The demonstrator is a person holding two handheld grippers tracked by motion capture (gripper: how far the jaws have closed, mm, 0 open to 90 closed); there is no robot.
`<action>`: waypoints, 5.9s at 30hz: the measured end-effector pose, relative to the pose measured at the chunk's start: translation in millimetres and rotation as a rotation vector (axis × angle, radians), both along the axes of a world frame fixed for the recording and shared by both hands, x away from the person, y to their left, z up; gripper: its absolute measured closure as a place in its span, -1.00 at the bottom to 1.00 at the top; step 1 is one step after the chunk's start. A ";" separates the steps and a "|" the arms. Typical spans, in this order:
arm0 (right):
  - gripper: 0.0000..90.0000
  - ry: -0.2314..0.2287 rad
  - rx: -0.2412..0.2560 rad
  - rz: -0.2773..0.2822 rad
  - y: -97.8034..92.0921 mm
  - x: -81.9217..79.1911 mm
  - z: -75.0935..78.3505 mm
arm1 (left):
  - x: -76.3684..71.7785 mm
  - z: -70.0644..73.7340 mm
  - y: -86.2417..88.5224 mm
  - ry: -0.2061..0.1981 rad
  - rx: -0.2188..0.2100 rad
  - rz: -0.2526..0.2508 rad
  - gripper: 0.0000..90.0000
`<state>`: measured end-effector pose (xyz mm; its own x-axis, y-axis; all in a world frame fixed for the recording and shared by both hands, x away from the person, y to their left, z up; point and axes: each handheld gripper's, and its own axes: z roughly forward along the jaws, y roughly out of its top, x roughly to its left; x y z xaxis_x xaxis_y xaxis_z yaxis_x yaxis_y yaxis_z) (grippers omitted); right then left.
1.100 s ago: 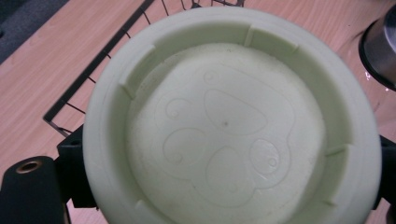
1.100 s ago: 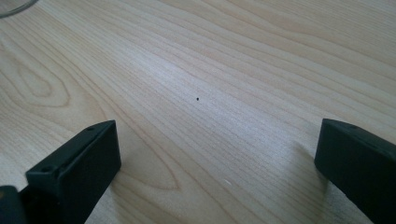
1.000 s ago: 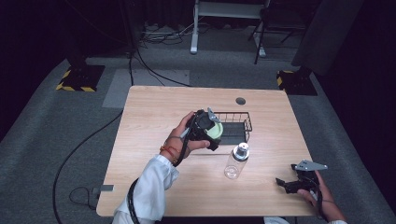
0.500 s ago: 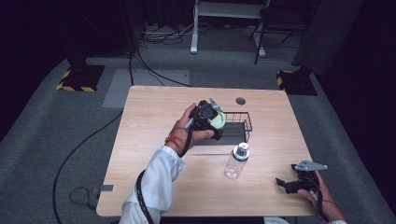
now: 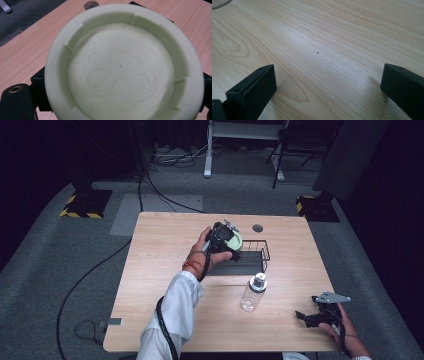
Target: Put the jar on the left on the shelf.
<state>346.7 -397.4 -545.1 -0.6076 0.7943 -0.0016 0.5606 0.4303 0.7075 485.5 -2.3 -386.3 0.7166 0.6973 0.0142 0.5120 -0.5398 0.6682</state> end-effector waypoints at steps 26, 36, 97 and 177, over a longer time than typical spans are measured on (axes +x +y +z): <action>-0.99 0.000 0.000 0.000 0.0 0.0 0.0 | 6.5 -21.8 -20.0 0.008 0.004 0.086 -0.75; -0.99 0.000 0.000 0.000 0.0 0.0 0.0 | 9.4 -21.5 -15.9 -0.002 0.006 0.144 -0.75; -0.99 0.000 0.000 0.002 -0.3 -0.3 0.0 | 25.8 -65.5 -22.8 0.105 0.008 0.294 -0.88; -0.99 0.001 0.001 -0.004 0.2 0.1 0.0 | -103.6 -58.6 37.7 -0.209 0.242 -0.047 -0.88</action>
